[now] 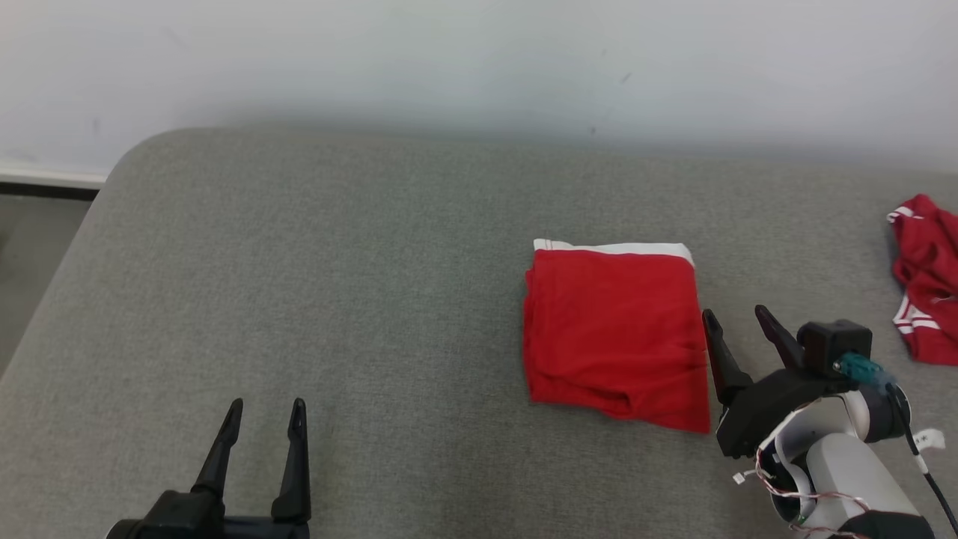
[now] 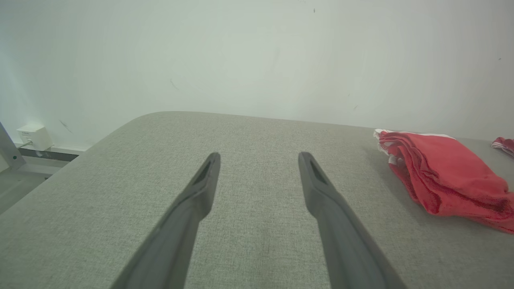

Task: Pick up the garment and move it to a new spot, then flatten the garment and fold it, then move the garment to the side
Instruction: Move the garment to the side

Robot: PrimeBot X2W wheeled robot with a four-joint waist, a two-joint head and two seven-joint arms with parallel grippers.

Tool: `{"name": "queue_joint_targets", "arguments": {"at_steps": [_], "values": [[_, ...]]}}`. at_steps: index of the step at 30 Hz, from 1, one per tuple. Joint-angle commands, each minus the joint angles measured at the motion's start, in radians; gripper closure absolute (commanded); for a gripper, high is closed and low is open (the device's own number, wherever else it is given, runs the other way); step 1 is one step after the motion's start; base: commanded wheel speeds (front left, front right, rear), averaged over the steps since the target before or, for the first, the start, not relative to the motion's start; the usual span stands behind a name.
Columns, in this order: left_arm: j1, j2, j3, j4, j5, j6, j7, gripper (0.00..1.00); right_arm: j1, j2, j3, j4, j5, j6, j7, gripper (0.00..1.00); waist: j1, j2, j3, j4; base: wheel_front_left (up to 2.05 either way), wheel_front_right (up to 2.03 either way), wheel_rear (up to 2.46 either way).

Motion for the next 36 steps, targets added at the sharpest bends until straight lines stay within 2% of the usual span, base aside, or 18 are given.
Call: {"name": "queue_joint_targets", "arguments": {"at_steps": [1, 10, 18, 19, 21, 25, 28, 36], "values": [[-0.023, -0.005, -0.008, 0.006, -0.006, 0.001, -0.003, 0.0, -0.042, -0.008, 0.012, 0.052, 0.012, -0.003, 0.015, 0.0, -0.0001, -0.0002, 0.039, 0.04, 0.0, 0.0, 0.0], [-0.063, -0.007, -0.027, 0.023, -0.022, 0.001, -0.003, 0.0, -0.155, -0.03, 0.038, 0.26, 0.019, -0.003, 0.039, 0.0, -0.0001, -0.0002, 0.078, 0.081, 0.0, 0.0, 0.0], [-0.077, -0.01, -0.019, 0.032, -0.029, 0.001, -0.003, 0.0, -0.197, -0.008, 0.078, 0.411, 0.049, -0.003, 0.035, 0.0, -0.0001, -0.0002, 0.094, 0.082, 0.0, 0.0, 0.0], [-0.078, -0.01, -0.017, 0.033, -0.03, 0.001, -0.003, 0.0, -0.2, -0.004, 0.088, 0.423, 0.054, -0.003, 0.036, 0.51, -0.0001, -0.0002, 0.095, 0.079, 0.0, 0.0, 0.0], [-0.082, -0.011, -0.016, 0.034, -0.032, 0.001, -0.003, 0.0, -0.212, -0.005, 0.105, 0.434, 0.067, -0.003, 0.022, 1.0, -0.0001, -0.0002, 0.099, 0.073, 0.0, 0.0, 0.0], [-0.086, -0.011, -0.019, 0.036, -0.035, 0.001, -0.003, 0.0, -0.243, -0.027, 0.142, 0.446, 0.082, -0.003, 0.007, 1.0, -0.0001, -0.0002, 0.108, 0.061, 0.0, 0.0, 0.0], [-0.096, -0.011, -0.023, 0.031, -0.037, 0.001, -0.003, 0.0, -0.294, -0.057, 0.207, 0.435, 0.088, -0.003, 0.006, 1.0, -0.0001, -0.0002, 0.127, 0.037, 0.0, 0.0, 0.0], [-0.125, -0.011, -0.015, 0.01, -0.045, 0.001, -0.003, 0.0, -0.441, -0.179, 0.381, 0.345, 0.128, -0.003, 0.091, 1.0, -0.0001, -0.0002, 0.221, -0.06, 0.0, 0.0, 0.0]]}}
